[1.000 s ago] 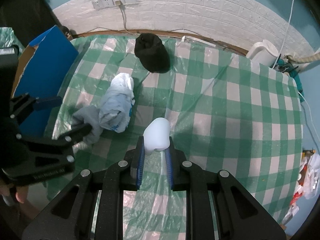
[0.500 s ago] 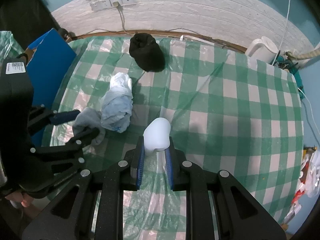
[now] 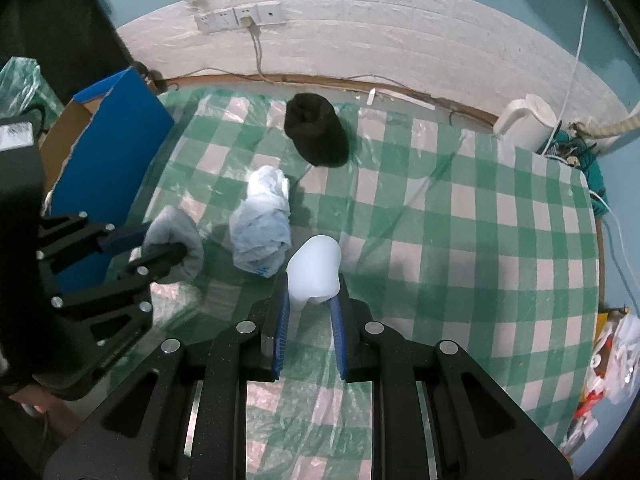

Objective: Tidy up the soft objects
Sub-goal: 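Carry the grey sock with the left tool while the right tool carries the foam to the box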

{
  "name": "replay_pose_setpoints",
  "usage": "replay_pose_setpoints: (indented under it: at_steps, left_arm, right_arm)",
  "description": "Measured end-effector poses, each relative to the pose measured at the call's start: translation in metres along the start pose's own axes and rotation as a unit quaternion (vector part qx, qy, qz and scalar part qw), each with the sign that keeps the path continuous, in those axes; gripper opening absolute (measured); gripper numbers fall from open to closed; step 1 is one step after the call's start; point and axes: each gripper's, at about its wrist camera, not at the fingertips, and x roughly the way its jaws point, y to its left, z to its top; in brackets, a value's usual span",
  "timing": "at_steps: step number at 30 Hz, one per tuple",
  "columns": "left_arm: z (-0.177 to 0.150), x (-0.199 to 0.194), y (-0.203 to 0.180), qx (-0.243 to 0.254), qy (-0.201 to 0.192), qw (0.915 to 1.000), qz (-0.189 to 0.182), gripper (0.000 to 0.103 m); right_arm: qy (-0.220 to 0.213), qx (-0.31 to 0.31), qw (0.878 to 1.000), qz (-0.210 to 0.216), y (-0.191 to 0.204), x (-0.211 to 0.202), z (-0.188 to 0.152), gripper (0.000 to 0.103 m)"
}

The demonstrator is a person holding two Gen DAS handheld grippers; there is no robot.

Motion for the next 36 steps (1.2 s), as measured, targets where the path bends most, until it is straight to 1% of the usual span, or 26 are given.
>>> replay_pose_setpoints:
  at_steps: [9,24,36]
  left_arm:
    - [-0.002,-0.028,0.015,-0.017,-0.022,0.9995,0.012,0.022]
    - [-0.013,-0.058,0.038,-0.038,-0.045,0.9977,0.035,0.022]
    - [-0.026,-0.085,0.062,-0.05,-0.062,0.9951,0.058,0.022]
  right_arm:
    - [-0.013,-0.012,1.0,-0.001,0.015,-0.014,0.002,0.018]
    - [-0.032,-0.036,0.999,-0.001,0.043,-0.035,0.008,0.018]
    - [-0.041,-0.053,0.998,0.012,0.071,-0.042,0.022,0.018]
